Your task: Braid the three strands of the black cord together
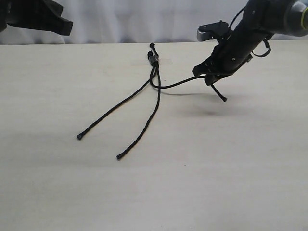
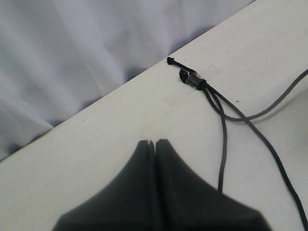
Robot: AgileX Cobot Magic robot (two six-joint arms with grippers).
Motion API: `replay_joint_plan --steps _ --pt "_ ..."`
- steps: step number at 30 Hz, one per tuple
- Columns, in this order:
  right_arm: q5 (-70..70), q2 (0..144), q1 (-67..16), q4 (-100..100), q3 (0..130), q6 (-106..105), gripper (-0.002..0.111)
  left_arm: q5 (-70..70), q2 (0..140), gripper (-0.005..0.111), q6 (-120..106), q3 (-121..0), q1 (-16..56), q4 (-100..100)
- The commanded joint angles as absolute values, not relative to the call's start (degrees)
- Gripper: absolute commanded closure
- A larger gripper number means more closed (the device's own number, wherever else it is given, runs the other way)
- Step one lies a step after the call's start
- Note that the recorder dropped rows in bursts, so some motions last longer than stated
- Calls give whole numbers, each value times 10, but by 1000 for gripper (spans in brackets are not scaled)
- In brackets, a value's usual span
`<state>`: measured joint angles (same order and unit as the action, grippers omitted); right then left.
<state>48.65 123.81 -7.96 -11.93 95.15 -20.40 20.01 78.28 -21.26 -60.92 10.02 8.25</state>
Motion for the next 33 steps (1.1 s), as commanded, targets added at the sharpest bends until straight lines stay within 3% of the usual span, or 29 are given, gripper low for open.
replay_joint_plan --steps 1,3,6,11,14,16,19,22,24,25,26,29,33 --pt "459 1245 -66 -94 951 -129 104 194 780 107 -209 -608 101 91" --pt "455 1250 -66 -46 951 -76 102 194 780 107 -209 -608 101 99" --pt "451 1256 -68 10 951 0 89 195 783 107 -209 -608 101 99" --pt "443 1259 -68 8 951 7 55 193 784 107 -209 -608 101 100" --pt "433 1256 -68 8 953 8 39 193 784 107 -209 -608 101 100" --pt "430 1247 -66 11 953 0 34 194 784 107 -209 -608 101 102" --pt "427 1215 -66 11 953 -5 39 205 784 107 -209 -608 101 102" --pt "411 1171 -66 9 944 -8 56 213 784 107 -209 -608 101 109" --pt "379 1131 -66 4 916 -8 77 214 785 107 -209 -608 101 115" --pt "336 1090 -66 -10 868 -8 97 224 787 107 -209 -608 101 116" --pt "306 1067 -66 -18 834 -5 104 224 790 107 -209 -608 101 123" --pt "92 956 -68 -39 645 -6 104 206 829 107 -223 -608 118 159" --pt "-64 852 -68 -39 520 -8 104 245 907 106 -228 -647 199 157"
